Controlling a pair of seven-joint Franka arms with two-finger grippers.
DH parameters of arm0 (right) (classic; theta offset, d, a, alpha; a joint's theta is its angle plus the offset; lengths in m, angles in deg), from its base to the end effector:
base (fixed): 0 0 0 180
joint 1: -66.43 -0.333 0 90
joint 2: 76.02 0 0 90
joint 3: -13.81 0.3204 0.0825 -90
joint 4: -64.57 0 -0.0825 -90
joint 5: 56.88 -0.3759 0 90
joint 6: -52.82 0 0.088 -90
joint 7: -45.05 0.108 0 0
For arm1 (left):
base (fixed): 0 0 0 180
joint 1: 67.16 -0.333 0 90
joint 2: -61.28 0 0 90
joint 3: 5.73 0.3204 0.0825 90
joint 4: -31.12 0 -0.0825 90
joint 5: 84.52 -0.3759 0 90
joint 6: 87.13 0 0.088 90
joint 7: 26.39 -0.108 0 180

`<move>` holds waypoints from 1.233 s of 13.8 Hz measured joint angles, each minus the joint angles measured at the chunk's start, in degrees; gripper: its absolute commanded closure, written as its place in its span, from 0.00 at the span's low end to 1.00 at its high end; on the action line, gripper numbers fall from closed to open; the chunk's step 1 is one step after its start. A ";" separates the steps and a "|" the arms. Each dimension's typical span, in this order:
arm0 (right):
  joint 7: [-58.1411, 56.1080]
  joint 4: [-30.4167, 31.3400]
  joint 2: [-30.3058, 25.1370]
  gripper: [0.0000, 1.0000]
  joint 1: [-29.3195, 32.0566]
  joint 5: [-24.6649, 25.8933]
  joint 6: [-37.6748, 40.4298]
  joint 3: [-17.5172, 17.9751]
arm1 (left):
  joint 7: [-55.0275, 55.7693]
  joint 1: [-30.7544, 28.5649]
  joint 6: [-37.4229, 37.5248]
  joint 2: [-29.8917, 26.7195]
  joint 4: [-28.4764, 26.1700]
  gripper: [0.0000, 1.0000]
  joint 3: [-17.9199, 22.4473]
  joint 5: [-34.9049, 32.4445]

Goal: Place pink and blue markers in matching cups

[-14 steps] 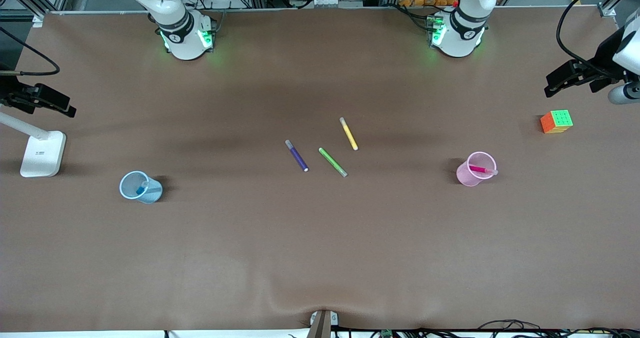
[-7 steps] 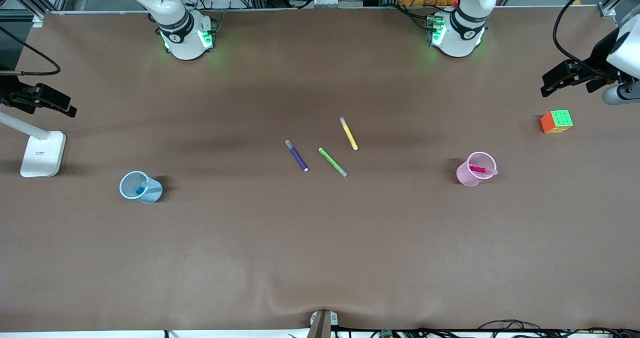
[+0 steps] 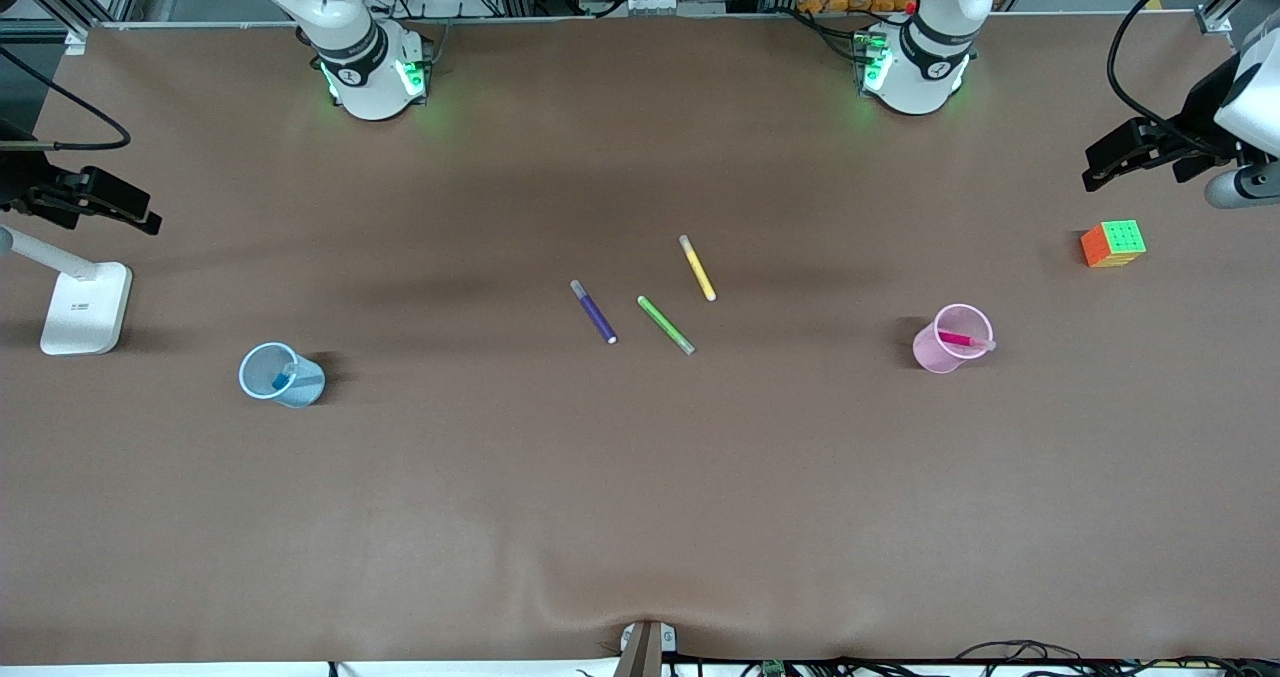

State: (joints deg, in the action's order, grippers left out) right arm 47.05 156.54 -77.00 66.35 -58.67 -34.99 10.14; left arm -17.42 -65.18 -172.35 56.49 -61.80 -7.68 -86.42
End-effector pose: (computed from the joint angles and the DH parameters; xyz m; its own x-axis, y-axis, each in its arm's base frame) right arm 0.5353 -0.0304 0.6181 0.9938 -0.0960 -0.0566 -0.0979 -0.9947 -0.0304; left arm 0.5099 -0.0320 0.6416 0.9949 0.0908 -0.0445 0.0889 -0.9951 -0.0435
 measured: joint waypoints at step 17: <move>0.05 -0.21 0.00 0.00 0.77 0.76 0.05 2.36 | 0.00 0.17 0.14 0.00 0.10 0.00 -0.46 0.00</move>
State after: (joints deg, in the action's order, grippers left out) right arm 47.10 156.33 -77.00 67.12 -57.91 -34.94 12.50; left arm -17.42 -65.00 -172.21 56.49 -61.70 -8.14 -86.42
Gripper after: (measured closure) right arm 0.000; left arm 0.000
